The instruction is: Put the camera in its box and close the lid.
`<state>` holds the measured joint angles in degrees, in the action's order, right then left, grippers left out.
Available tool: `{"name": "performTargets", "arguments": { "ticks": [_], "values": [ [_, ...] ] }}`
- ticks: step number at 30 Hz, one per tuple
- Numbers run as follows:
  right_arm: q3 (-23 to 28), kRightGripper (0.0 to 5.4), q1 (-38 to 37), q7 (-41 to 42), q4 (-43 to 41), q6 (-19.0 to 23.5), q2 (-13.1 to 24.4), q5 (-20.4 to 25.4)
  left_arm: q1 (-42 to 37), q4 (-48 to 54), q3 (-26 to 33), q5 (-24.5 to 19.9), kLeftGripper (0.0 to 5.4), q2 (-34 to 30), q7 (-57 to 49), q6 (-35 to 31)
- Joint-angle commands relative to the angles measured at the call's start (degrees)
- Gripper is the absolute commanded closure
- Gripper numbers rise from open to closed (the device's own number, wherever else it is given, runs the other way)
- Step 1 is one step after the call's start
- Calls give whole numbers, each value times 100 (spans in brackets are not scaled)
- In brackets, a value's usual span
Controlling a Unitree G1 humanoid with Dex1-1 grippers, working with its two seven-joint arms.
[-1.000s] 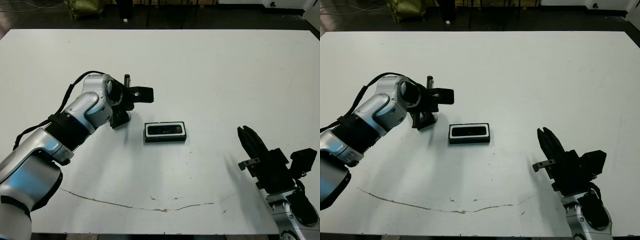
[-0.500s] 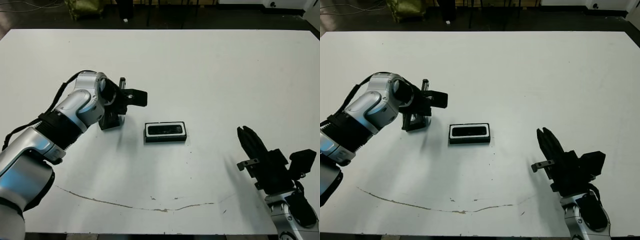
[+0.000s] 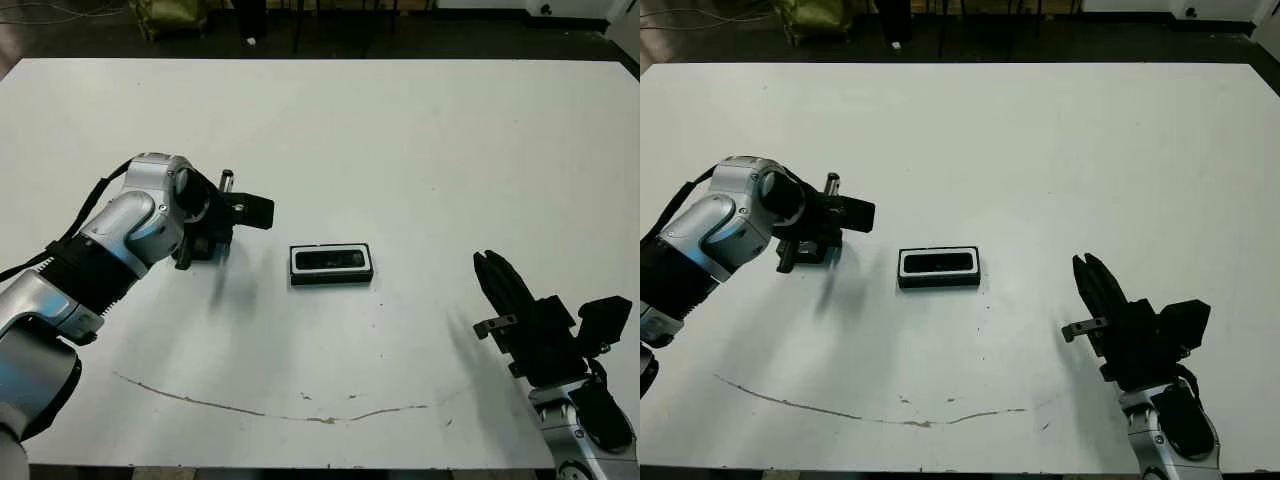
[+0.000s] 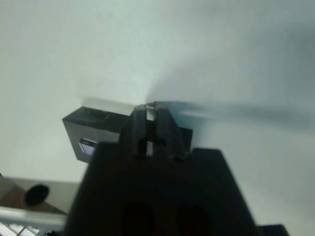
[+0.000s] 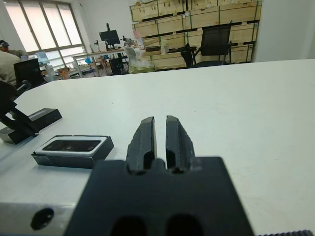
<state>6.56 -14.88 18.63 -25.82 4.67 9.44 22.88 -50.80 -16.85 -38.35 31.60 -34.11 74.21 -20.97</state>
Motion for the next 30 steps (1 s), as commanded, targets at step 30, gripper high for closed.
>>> {"name": "performTargets", "arguments": {
  "ticks": [30],
  "values": [
    [-88, 538, -145, -46, -90, 216, 85, -109, 1104, 3115, 3099, -2647, 540, -16, -497, -1812]
  ]
}}
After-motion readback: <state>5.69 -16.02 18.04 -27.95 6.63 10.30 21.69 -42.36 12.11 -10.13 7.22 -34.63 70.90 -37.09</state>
